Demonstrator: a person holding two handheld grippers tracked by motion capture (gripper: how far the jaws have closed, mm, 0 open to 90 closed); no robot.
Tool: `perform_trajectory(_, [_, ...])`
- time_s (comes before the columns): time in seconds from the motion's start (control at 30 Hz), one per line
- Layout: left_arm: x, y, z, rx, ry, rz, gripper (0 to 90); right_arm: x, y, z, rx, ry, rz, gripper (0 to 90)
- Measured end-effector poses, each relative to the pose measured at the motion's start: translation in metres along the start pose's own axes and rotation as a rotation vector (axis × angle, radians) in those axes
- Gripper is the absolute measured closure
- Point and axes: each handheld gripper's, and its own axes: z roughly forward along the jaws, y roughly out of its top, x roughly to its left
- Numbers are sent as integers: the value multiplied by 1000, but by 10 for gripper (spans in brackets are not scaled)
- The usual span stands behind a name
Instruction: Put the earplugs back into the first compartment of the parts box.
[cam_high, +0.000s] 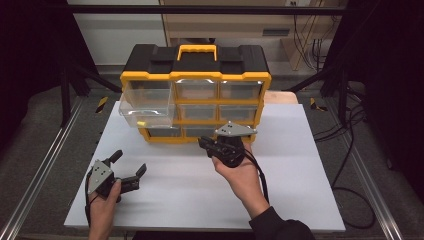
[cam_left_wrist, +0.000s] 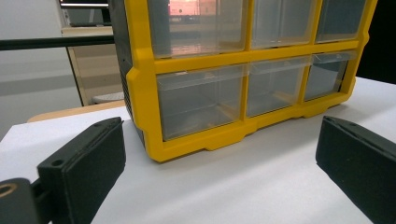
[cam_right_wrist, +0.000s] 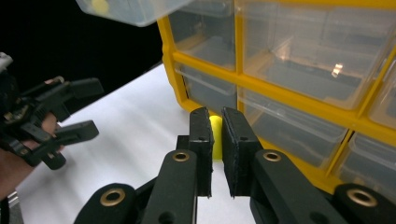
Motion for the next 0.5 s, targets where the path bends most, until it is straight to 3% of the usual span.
perform_trajectory(0.5, [0,0,0,-3,-5,-3,13,-3,21,-13,-56,8,22,831])
